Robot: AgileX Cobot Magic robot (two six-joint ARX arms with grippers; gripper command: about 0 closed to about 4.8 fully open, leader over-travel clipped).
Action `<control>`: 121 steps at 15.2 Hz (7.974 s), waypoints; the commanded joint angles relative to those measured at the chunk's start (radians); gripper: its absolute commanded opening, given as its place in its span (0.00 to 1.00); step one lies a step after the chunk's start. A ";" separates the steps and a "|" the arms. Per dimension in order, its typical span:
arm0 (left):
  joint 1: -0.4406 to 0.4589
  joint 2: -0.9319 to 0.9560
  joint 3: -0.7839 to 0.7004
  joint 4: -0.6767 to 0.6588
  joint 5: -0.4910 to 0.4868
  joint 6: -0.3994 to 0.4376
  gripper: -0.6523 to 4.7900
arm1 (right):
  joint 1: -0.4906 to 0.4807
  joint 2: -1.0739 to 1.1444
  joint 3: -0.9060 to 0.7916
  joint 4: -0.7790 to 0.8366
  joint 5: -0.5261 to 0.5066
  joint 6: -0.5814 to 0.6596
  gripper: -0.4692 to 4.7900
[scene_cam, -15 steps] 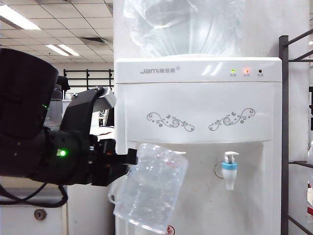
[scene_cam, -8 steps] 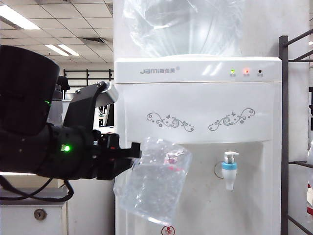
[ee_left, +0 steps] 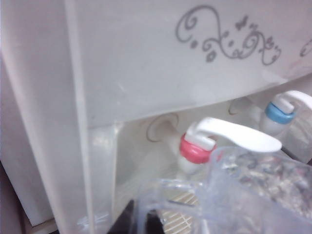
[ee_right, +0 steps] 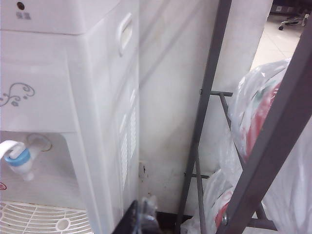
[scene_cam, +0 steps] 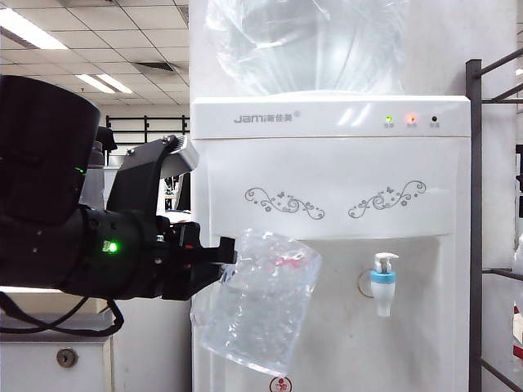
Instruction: Pick up the plastic mug from the left desk, go to the hot water outlet of the water dispenser, press the vertical switch to get some water, then put the mug back on the desk.
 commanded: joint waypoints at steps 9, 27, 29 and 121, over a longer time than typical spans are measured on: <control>-0.002 -0.010 0.005 0.016 0.045 -0.010 0.11 | 0.001 0.000 0.004 0.010 -0.004 -0.003 0.08; -0.002 -0.074 0.005 0.064 0.035 0.021 0.11 | 0.001 0.000 0.004 0.010 -0.004 -0.003 0.08; -0.002 -0.090 0.005 0.064 0.034 0.024 0.11 | 0.001 0.000 0.004 0.010 -0.004 -0.003 0.08; 0.414 -0.417 -0.043 -0.007 -0.437 0.110 0.11 | 0.000 0.000 0.004 0.010 -0.001 -0.003 0.08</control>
